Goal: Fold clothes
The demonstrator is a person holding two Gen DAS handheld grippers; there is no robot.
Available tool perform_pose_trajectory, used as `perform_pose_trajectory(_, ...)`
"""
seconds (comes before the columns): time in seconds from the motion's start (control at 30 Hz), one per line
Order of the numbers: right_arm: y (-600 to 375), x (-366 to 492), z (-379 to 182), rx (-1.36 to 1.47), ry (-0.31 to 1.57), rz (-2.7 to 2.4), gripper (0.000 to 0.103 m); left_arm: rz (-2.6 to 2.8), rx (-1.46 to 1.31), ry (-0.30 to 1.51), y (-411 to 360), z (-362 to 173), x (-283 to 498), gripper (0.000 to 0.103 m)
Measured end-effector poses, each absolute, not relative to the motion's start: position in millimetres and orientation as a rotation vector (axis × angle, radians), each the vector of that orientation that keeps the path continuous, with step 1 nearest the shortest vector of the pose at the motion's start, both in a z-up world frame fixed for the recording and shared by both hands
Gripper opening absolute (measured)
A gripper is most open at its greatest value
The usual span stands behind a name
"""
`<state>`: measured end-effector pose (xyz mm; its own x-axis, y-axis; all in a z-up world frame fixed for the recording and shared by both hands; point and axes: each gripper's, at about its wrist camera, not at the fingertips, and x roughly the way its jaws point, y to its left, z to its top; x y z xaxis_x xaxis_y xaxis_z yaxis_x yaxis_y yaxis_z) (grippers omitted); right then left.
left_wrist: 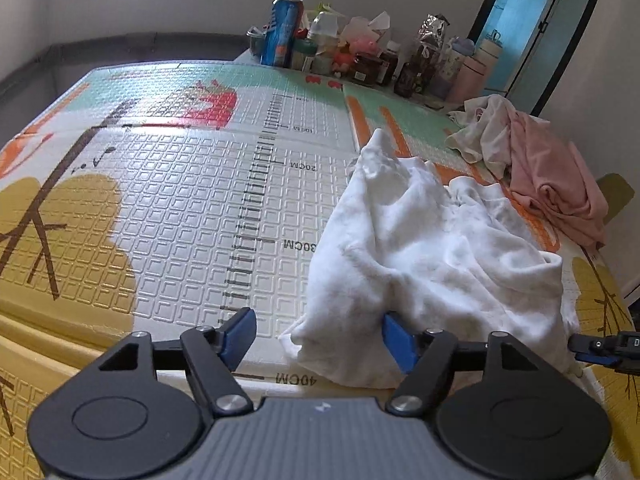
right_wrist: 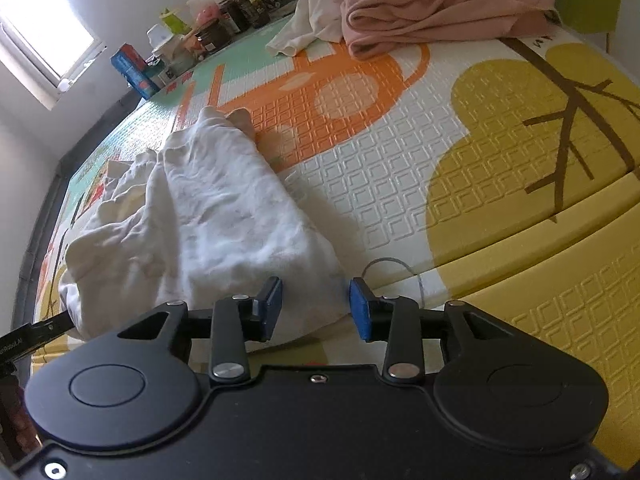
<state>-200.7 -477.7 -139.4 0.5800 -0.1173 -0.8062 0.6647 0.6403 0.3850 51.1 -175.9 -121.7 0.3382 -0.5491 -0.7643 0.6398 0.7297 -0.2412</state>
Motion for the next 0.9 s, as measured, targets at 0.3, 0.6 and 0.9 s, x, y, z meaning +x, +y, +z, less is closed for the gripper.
perform_pose_trajectory(0.3,-478,-196,-143,0.762,0.822,-0.509,0.021,-0.822,0.142,0.968,-185,-130,47,0.036)
perform_pose_trajectory(0.6,-471,-193,-140,0.71,0.828,-0.517,0.007,-0.804,0.16,0.973,-186,-130,43,0.021)
perform_pose_trajectory(0.9,-465,-194,-130,0.665,0.849,-0.517,0.005,-0.771,0.164,0.99,-184,-125,39,0.02)
